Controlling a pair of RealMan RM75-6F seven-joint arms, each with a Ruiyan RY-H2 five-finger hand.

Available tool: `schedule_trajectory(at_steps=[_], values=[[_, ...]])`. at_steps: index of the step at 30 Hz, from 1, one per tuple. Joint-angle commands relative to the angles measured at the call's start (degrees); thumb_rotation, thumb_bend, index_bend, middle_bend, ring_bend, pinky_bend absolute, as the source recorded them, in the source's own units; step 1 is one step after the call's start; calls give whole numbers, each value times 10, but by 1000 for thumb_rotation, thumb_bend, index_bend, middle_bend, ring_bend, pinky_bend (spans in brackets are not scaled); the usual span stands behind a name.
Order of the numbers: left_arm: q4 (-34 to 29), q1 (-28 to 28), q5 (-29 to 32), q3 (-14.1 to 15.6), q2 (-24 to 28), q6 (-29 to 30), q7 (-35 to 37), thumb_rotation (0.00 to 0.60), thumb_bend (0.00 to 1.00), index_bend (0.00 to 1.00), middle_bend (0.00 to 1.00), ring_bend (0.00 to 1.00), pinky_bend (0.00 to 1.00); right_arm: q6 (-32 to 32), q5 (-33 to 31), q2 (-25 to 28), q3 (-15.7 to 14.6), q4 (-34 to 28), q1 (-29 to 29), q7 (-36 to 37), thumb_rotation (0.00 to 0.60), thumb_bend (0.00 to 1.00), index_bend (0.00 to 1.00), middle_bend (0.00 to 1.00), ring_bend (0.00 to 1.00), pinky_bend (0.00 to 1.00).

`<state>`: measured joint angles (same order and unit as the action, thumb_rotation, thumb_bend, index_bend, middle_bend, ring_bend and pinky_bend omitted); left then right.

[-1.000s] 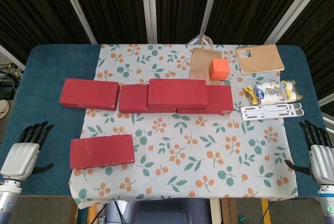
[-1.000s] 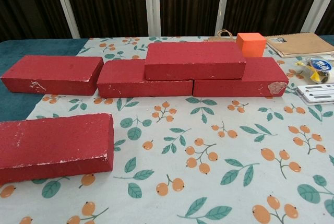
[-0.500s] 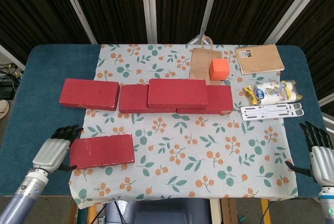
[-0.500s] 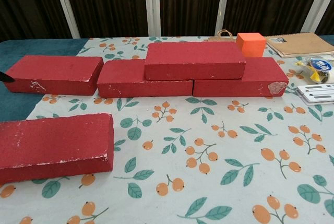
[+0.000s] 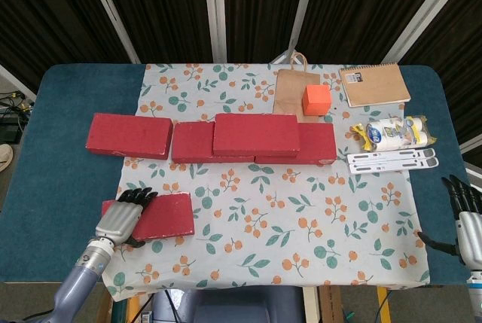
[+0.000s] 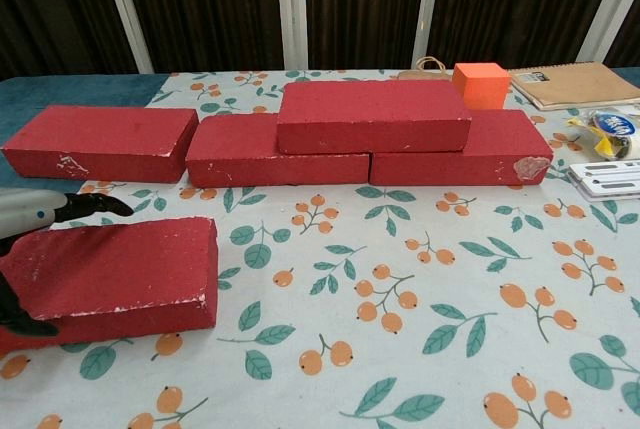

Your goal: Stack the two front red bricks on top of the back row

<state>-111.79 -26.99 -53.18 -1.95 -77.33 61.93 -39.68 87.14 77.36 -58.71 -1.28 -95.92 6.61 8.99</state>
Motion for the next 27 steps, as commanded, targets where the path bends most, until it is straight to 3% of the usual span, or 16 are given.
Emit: schedule_trajectory(at_steps=[1, 9, 15, 27], values=[[12, -6, 0, 4, -17, 8, -2, 600, 0, 0, 0, 0, 0, -2, -1, 2, 5, 1, -4, 3, 600, 0, 0, 31, 0, 0], [23, -13, -2, 14, -37, 31, -16, 600, 0, 0, 10, 0, 53, -6, 0, 4, 19, 3, -14, 8, 600, 0, 0, 31, 0, 0], [12, -12, -5, 19, -33, 61, -35, 600, 0, 0, 97, 51, 128, -8, 0, 5, 28, 2, -21, 8, 600, 0, 0, 31, 0, 0], [10, -38, 57, 17, -33, 61, -80, 600, 0, 33, 165, 83, 160, -29, -7, 6, 41, 2, -24, 6, 600, 0, 0, 32, 0, 0]])
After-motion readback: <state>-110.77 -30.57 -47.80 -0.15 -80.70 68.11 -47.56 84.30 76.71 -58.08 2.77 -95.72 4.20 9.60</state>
